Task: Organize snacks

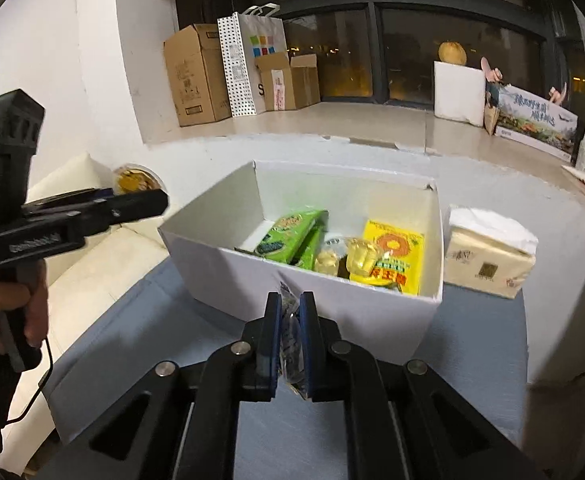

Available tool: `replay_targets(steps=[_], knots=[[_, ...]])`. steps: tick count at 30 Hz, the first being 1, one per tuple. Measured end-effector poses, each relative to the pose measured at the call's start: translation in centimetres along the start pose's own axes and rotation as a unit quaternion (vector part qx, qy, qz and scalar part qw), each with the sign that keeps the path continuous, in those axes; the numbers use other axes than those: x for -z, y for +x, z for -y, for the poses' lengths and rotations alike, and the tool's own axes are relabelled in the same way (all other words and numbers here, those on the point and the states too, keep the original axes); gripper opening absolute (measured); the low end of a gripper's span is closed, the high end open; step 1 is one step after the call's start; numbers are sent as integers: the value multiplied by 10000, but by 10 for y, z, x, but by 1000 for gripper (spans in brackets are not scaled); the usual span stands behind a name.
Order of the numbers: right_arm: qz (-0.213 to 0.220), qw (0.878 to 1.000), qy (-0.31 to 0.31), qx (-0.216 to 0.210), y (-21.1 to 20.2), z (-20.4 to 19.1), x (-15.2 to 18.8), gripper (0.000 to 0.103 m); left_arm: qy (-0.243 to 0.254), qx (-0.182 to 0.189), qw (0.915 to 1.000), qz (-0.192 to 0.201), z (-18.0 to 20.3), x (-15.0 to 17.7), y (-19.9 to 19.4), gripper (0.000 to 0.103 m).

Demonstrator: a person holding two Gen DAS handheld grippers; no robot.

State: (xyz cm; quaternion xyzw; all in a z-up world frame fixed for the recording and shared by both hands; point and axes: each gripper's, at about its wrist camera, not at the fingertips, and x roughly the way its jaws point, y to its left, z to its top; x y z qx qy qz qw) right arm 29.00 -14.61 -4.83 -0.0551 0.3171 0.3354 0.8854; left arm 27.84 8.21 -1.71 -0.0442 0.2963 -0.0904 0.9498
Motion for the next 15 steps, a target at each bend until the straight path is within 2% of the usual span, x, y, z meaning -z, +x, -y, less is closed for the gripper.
replay_targets(steps=[3, 8, 10, 12, 15], knots=[[176, 9998, 5, -113, -6, -2, -14, 9, 4, -18, 10000, 21, -2, -5, 5, 51], [350, 9994, -12, 17, 0, 5, -47, 9, -116, 37, 9999, -6, -11, -20, 26, 51], [378, 9993, 35, 66, 6, 11, -58, 0, -133, 39, 9999, -5, -14, -27, 36, 51], [368, 9992, 85, 120, 15, 19, -71, 0, -136, 29, 9999, -52, -17, -33, 45, 51], [58, 9997, 11, 240, 40, 26, -76, 0, -43, -27, 9998, -177, -17, -36, 61, 51]])
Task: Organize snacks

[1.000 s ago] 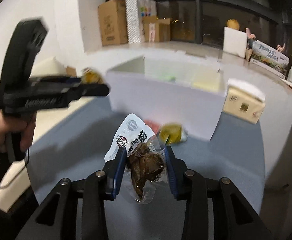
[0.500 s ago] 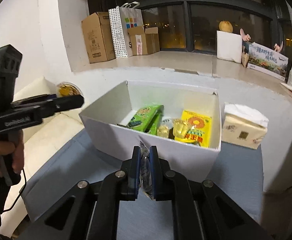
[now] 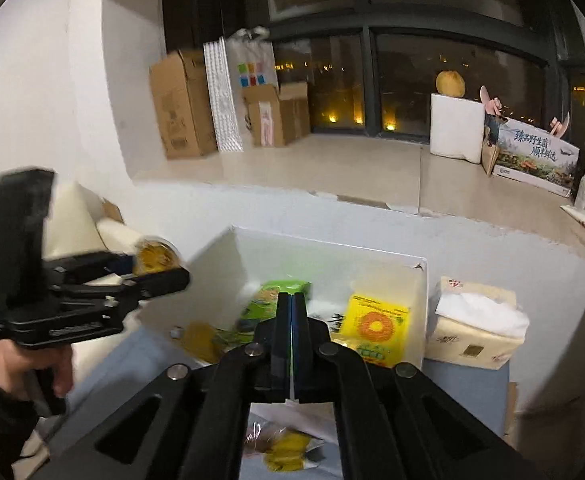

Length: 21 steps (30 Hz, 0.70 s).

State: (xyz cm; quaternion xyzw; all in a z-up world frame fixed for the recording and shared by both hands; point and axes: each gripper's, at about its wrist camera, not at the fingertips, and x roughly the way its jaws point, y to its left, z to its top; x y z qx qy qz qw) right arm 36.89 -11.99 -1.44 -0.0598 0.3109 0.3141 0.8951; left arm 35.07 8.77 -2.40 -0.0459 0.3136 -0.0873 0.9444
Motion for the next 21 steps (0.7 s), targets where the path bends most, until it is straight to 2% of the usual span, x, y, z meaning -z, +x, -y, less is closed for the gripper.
replay_targets(steps=[2, 6, 8, 9, 10, 11, 12, 13, 15, 16, 17, 21], knots=[[-62, 10000, -3, -65, 9, 3, 4, 0, -55, 39, 10000, -66, -3, 3, 7, 51], [17, 9999, -81, -138, -3, -4, 21, 0, 93, -3, 9999, -104, -1, 9, 10, 51], [100, 9999, -54, -113, -14, -7, 30, 11, 47, 35, 9999, -163, -3, 12, 14, 51], [195, 9997, 11, -113, -20, -8, 35, 41, 28, 18, 9998, -183, -3, 14, 15, 51], [269, 9995, 28, -137, -25, -9, 38, 82, 21, 10, 9998, -221, -4, 16, 18, 51], [316, 9994, 11, -129, -31, -10, 44, 95, 22, 3, 9996, -291, -4, 18, 22, 51], [479, 9988, -2, -82, -41, -12, 54, 100, 10, -22, 9994, -355, -5, 20, 25, 51], [544, 9985, 48, -81, -47, -13, 62, 100, -10, -78, 9992, -391, -6, 22, 31, 54], [409, 9990, 189, -64, -50, -12, 76, 100, -4, -211, 9988, -452, -9, 24, 39, 71], [337, 9992, 226, -33, -50, -11, 81, 101, -52, -310, 9982, -505, -11, 25, 46, 92], [235, 9994, 254, 0, -49, -10, 89, 103, -95, -301, 9981, -527, -13, 26, 49, 100], [-220, 9990, 377, 136, -31, 0, 115, 103, -52, -300, 9977, -610, -10, 29, 54, 103]])
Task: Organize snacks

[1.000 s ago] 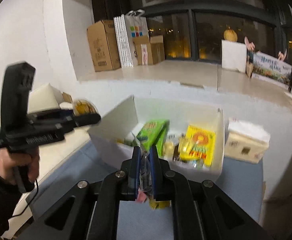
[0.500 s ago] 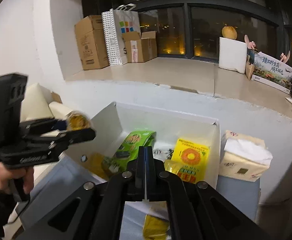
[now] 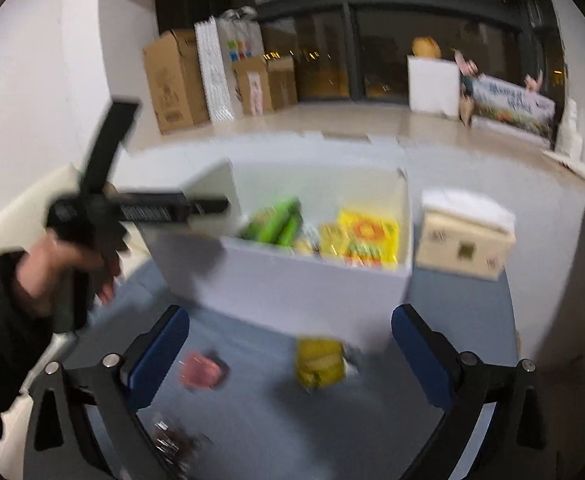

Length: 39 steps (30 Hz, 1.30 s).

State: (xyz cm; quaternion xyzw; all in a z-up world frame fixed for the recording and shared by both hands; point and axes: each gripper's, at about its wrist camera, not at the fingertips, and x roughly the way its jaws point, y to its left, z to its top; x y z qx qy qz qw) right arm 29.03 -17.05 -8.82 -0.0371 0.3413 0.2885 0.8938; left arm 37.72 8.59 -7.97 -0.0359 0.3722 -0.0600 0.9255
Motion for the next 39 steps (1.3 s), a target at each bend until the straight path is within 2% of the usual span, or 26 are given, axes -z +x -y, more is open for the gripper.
replay_targets(steps=[7, 16, 21, 23, 25, 26, 32, 39], knots=[[-415, 9989, 208, 78, 32, 14, 26, 103, 23, 9, 10000, 48, 6, 18, -27, 103], [-581, 9979, 272, 118, 59, 12, 31, 103, 314, 115, 9985, 443, 24, 78, -96, 103], [-687, 9972, 268, 136, 76, 10, 31, 102, 311, 263, 9988, 268, 35, 104, -103, 103], [-742, 9968, 242, 157, 82, 8, 33, 92, 322, 281, 9989, 200, 39, 115, -102, 103], [-903, 9955, 221, 186, 89, 8, 35, 58, 326, 328, 9989, 109, 43, 123, -100, 103], [-995, 9946, 225, 170, 92, 8, 36, 58, 315, 333, 9989, 88, 44, 126, -100, 103], [-842, 9963, 52, 181, 82, 1, 36, 57, 373, 386, 9985, -76, 53, 135, -89, 103], [-448, 9989, 43, 100, 33, -2, 35, 57, 494, 486, 9965, -475, 66, 141, -55, 103]])
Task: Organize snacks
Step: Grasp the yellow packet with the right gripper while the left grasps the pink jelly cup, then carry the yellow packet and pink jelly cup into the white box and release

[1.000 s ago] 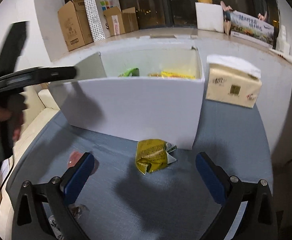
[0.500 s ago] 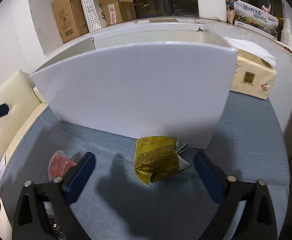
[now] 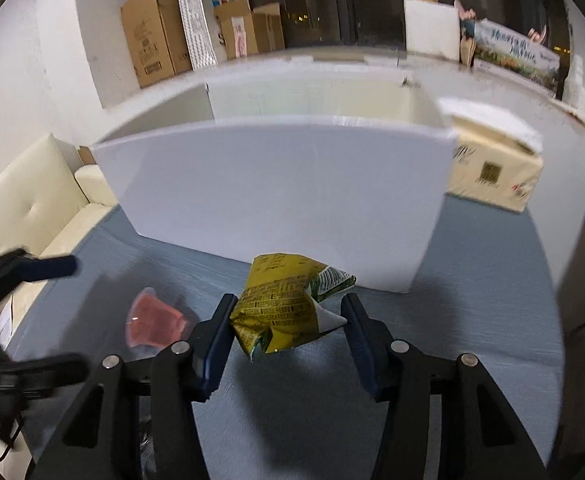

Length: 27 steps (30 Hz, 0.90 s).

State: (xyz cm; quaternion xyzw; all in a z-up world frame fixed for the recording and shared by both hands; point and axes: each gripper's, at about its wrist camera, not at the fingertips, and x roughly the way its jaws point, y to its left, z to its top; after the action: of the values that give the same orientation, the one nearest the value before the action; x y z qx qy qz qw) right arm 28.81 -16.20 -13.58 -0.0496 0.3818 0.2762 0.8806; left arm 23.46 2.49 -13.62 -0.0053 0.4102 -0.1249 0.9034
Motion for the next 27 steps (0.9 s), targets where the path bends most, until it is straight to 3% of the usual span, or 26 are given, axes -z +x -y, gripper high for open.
replay_targets(steps=[8, 12, 13, 14, 15, 21, 27], knots=[[309, 9995, 89, -53, -50, 7, 3, 57, 166, -294, 9991, -265, 12, -1, 36, 103], [357, 9992, 150, -98, -56, 13, 4, 57, 173, -351, 9986, -366, 12, -2, 47, 98], [364, 9991, 167, -110, -57, 13, 5, 57, 158, -361, 9984, -402, 11, -2, 50, 83], [361, 9991, 169, -124, -57, 12, 6, 57, 119, -367, 9983, -432, 10, -3, 52, 58], [351, 9992, 155, -132, -58, 12, 7, 57, 65, -339, 9984, -457, 9, -4, 53, 52], [387, 9987, 257, -215, -59, 15, 12, 57, 126, -289, 9988, -384, 10, -5, 46, 50], [549, 9976, 276, -303, -64, 8, 2, 57, 87, -198, 9997, 83, 5, -16, 5, 50]])
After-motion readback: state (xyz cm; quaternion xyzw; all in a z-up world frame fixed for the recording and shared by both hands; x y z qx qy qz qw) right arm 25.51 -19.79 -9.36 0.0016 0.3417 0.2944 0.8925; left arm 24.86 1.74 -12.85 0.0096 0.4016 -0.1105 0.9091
